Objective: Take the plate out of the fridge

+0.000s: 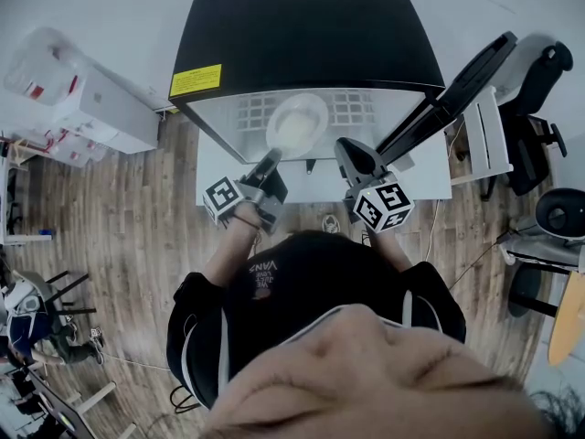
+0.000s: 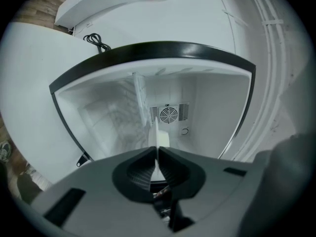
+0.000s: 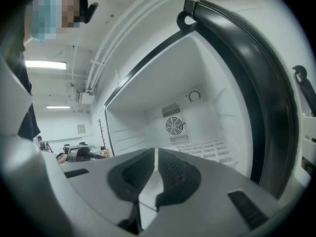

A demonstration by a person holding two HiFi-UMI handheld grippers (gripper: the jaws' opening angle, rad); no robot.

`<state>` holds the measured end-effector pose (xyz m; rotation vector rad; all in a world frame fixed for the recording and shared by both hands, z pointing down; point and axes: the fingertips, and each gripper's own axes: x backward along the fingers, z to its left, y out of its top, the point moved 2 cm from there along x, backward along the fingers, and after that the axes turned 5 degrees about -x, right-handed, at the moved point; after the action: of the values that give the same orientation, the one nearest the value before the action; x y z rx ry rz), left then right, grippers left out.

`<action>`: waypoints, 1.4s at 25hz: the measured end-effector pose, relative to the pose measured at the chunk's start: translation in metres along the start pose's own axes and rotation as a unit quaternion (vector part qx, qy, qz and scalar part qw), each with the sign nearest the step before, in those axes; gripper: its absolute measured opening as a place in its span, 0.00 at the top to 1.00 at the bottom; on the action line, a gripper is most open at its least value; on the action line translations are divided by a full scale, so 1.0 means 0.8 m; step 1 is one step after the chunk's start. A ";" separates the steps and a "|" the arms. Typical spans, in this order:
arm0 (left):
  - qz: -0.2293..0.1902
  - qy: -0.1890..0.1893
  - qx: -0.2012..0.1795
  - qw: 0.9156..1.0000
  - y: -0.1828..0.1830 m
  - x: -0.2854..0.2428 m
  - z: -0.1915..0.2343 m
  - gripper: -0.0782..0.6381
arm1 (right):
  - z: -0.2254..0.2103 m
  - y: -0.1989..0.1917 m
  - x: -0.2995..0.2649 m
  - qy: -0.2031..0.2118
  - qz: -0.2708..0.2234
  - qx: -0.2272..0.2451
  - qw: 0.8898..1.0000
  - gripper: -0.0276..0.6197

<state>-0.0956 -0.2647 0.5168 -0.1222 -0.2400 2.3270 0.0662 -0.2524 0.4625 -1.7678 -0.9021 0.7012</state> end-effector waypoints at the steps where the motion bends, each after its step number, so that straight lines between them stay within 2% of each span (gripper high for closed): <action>1: 0.003 -0.002 0.000 1.000 -0.001 0.002 0.000 0.84 | 0.000 -0.001 0.000 -0.002 0.001 -0.002 1.000 0.94; 5: 0.020 -0.014 -0.004 1.000 -0.004 0.008 0.000 0.84 | -0.008 -0.015 -0.005 -0.012 0.015 -0.035 0.999 0.94; 9: 0.036 -0.022 0.000 0.999 -0.011 0.012 0.000 0.84 | -0.017 -0.032 -0.015 -0.001 0.021 -0.122 0.992 0.93; 10: 0.038 -0.024 0.002 0.999 -0.013 0.013 0.001 0.84 | -0.018 -0.035 -0.018 0.001 0.022 -0.144 0.989 0.91; 12: 0.041 -0.027 0.003 0.999 -0.015 0.015 0.000 0.84 | -0.020 -0.043 -0.021 0.003 0.028 -0.174 0.984 0.75; 16: 0.052 -0.034 0.000 0.998 -0.020 0.020 -0.003 0.84 | -0.022 -0.050 -0.023 0.005 0.029 -0.210 0.977 0.75; 22: 0.064 -0.041 0.004 0.997 -0.023 0.025 -0.004 0.84 | -0.030 -0.054 -0.025 -0.002 0.020 -0.253 0.967 0.75; 35: 0.085 -0.050 0.000 0.995 -0.027 0.026 -0.003 0.84 | -0.033 -0.059 -0.032 0.003 0.018 -0.270 0.963 0.75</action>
<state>-0.0945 -0.2351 0.5185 -0.0272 -0.2904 2.5061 0.0609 -0.2763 0.5174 -2.2678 -1.1341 0.4970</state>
